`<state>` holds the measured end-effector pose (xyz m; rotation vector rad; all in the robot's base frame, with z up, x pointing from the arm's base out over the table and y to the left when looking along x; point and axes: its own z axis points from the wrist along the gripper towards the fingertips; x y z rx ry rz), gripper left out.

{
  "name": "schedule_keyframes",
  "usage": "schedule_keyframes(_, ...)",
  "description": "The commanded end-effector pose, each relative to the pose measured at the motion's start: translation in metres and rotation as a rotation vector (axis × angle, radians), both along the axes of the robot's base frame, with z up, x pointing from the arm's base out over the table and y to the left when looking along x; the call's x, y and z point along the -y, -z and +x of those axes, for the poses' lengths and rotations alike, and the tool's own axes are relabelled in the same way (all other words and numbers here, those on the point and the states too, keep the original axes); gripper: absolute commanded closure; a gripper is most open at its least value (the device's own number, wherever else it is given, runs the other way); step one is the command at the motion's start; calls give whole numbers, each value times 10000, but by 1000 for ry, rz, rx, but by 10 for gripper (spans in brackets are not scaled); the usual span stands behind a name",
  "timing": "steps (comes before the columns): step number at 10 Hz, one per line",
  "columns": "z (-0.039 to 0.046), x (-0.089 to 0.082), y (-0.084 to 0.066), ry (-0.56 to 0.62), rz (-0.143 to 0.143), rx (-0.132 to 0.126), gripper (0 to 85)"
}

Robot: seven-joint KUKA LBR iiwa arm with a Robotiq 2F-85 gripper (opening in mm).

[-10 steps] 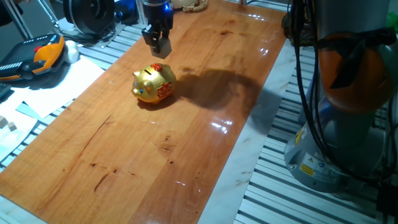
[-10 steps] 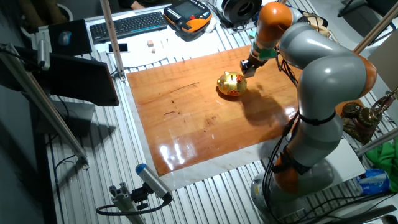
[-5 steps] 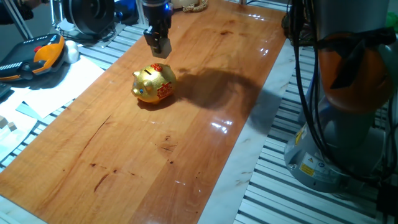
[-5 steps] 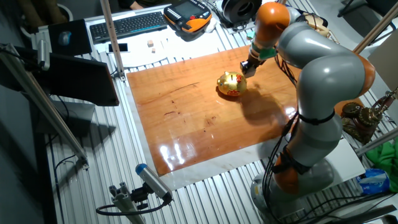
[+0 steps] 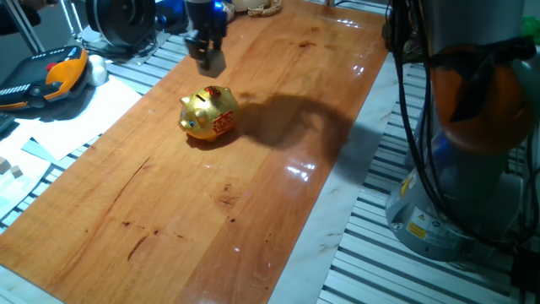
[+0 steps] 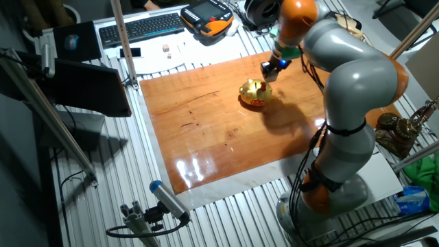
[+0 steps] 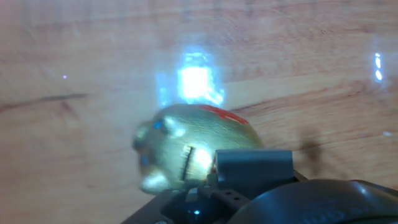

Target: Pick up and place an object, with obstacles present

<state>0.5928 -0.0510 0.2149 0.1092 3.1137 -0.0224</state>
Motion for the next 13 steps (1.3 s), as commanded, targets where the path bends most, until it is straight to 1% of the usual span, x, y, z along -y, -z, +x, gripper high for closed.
schedule_keyframes(1, 26, -102, -20, 14, 0, -5, 850)
schedule_keyframes(3, 111, -180, 19, 23, 4, 0, 850)
schedule_keyframes(5, 210, -266, 55, 36, -6, 13, 850)
schedule_keyframes(6, 238, -329, 60, 41, -6, 19, 850)
schedule_keyframes(7, 264, -421, 40, 45, -12, 25, 850)
schedule_keyframes(9, 309, -589, 19, 45, -23, 25, 850)
schedule_keyframes(11, 346, -706, 76, 54, -24, 26, 850)
schedule_keyframes(12, 360, -763, 104, 65, -23, 31, 850)
schedule_keyframes(13, 371, -818, 113, 72, -29, 36, 850)
